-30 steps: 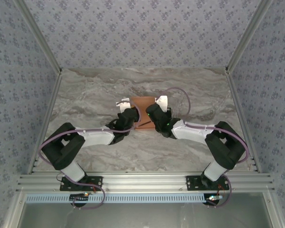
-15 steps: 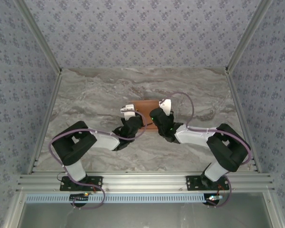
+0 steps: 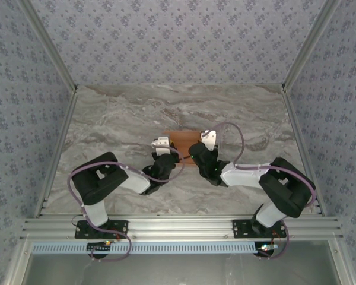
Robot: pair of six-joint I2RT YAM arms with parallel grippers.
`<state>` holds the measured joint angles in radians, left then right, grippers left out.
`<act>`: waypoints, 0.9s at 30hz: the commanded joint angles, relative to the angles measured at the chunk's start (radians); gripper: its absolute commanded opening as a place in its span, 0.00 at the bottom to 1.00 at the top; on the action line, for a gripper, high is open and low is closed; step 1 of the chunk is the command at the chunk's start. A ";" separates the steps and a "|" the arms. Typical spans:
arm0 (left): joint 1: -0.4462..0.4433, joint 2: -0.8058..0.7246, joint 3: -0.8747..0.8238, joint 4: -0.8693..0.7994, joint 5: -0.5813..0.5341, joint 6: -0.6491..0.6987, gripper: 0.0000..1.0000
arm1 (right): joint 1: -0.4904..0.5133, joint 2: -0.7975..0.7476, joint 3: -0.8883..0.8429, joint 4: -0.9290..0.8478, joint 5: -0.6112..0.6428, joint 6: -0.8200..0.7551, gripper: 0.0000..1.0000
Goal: Fold the paper box
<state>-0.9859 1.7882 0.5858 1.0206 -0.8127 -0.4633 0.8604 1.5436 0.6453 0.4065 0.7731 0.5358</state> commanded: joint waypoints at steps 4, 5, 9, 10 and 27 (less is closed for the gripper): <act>-0.024 0.048 -0.070 0.110 0.005 0.072 0.00 | 0.034 -0.027 -0.024 -0.027 0.061 0.077 0.09; -0.026 0.055 -0.075 0.124 0.005 0.082 0.00 | 0.040 -0.027 -0.026 -0.031 0.071 0.082 0.09; -0.036 0.080 -0.090 0.158 -0.001 0.092 0.00 | 0.058 -0.029 -0.049 -0.044 0.101 0.130 0.09; -0.038 0.083 -0.093 0.164 -0.004 0.095 0.00 | 0.064 -0.031 -0.054 -0.045 0.108 0.138 0.10; -0.047 0.120 -0.139 0.269 -0.011 0.162 0.00 | 0.126 -0.044 -0.078 -0.137 0.181 0.218 0.16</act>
<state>-1.0283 1.8816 0.4656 1.3102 -0.8192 -0.3141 0.9806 1.5238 0.5800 0.3237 0.8948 0.7136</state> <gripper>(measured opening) 0.042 0.156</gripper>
